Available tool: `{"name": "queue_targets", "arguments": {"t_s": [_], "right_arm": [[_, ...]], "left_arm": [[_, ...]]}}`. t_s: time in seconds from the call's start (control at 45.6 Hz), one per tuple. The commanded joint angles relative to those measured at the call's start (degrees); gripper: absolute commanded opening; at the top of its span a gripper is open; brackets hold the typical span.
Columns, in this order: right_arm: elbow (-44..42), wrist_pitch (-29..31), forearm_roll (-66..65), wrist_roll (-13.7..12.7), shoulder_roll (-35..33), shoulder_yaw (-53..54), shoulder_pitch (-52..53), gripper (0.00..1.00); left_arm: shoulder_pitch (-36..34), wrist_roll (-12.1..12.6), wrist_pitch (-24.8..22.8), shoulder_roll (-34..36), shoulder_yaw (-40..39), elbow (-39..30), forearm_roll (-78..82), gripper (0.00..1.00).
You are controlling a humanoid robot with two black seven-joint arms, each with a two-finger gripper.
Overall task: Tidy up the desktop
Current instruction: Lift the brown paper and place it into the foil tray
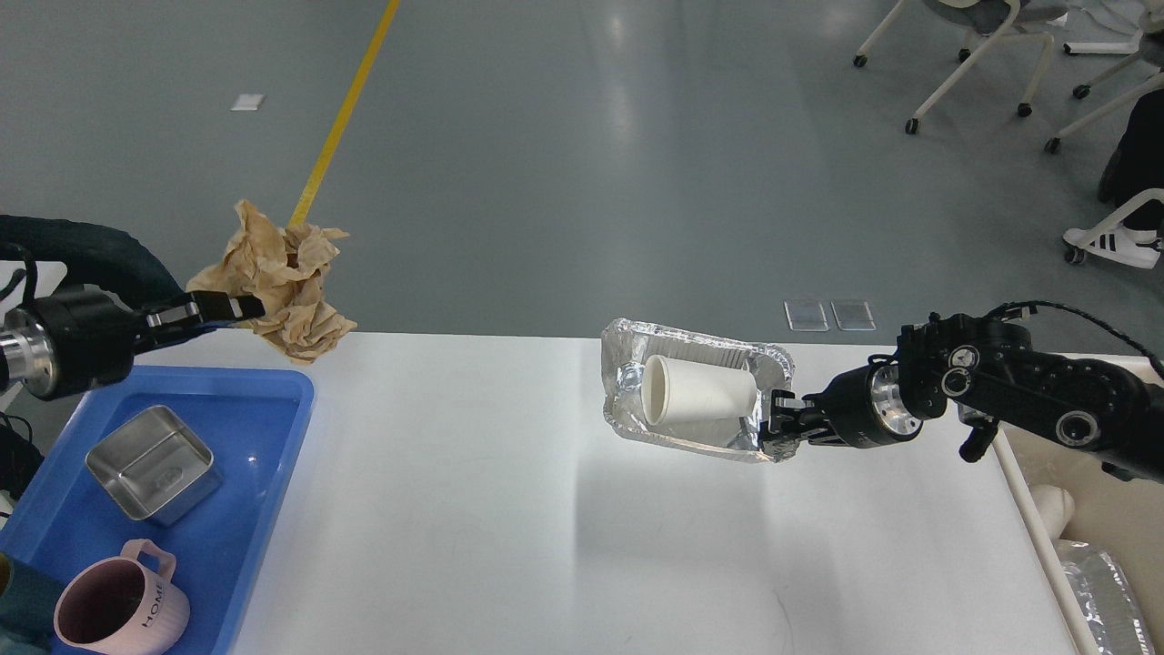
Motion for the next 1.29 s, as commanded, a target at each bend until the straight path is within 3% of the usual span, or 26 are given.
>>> {"name": "queue_targets", "arguments": {"t_s": [0.0,0.197,0.307,0.592,0.899,1.272], "right_arm": [[1.0,0.1,0.0,0.0,0.2,-0.1,0.1,0.0],[2.2,1.7,0.1,0.0,0.2,-0.5,0.6,0.0],[2.2,4.3,0.1,0.0,0.3,-0.8,0.9,0.0],[2.1,4.8,0.1,0.0,1.2,-1.6,1.9,0.0],[2.1,4.8,0.1,0.0,1.7,-1.5,2.2,0.0],[2.2,4.7,0.1,0.1,1.3,-1.4,2.2,0.0]], "left_arm": [[-0.5,0.6,-4.5,-1.0,-5.9,-0.1,0.1,0.02],[-7.2,1.2,-6.2,-8.7,-5.7,0.0,0.3,0.03],[-9.0,2.9,-6.7,-13.3,-5.1,-0.1,0.7,0.03],[-10.1,5.2,-9.0,-23.9,-1.8,-0.2,7.7,0.04],[-14.3,5.5,-8.8,-34.0,4.5,0.1,9.3,0.05],[-13.7,6.9,-8.2,-46.5,6.0,7.4,15.3,0.05]]}}
